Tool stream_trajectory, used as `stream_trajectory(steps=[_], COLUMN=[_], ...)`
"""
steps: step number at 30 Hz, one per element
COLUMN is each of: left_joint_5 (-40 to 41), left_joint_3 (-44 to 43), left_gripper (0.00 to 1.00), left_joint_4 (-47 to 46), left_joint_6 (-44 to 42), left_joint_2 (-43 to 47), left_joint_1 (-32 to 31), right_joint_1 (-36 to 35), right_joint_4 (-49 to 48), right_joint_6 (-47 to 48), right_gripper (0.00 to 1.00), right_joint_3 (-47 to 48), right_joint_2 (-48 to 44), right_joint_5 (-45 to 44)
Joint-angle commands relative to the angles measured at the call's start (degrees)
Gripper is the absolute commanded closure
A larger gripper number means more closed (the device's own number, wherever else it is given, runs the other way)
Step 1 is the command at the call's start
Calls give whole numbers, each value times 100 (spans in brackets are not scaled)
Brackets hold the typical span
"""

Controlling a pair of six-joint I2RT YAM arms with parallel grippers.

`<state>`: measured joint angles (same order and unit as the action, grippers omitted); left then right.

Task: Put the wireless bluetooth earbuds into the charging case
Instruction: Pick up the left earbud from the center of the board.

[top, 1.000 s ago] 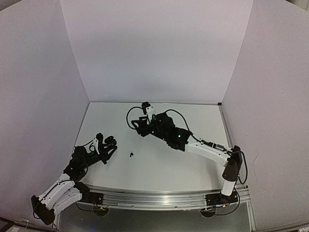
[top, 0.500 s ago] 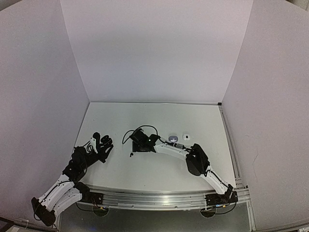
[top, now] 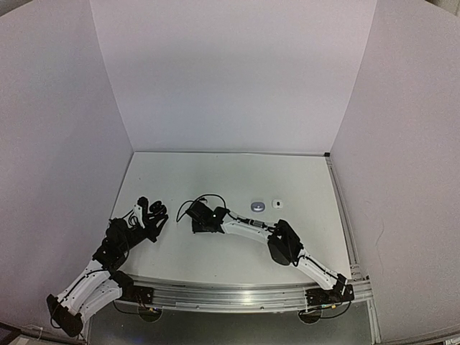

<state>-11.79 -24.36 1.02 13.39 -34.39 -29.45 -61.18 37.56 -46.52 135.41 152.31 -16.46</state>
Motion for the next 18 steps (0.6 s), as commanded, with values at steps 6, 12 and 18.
stream_trajectory(steps=[6, 12, 18], left_joint_5=[-42, -92, -74], left_joint_3=[-51, -52, -71], left_gripper=[100, 100, 100], left_joint_4=[-253, -303, -252], left_joint_6=[-46, -24, -64], left_joint_2=[79, 29, 24], left_joint_1=[25, 31, 29], right_joint_1=[-202, -225, -238], right_joint_4=[443, 459, 467], right_joint_6=[221, 424, 772], right_gripper=[66, 63, 67], right_joint_3=[295, 532, 313], right_joint_2=[341, 412, 289], right_joint_5=[15, 142, 430])
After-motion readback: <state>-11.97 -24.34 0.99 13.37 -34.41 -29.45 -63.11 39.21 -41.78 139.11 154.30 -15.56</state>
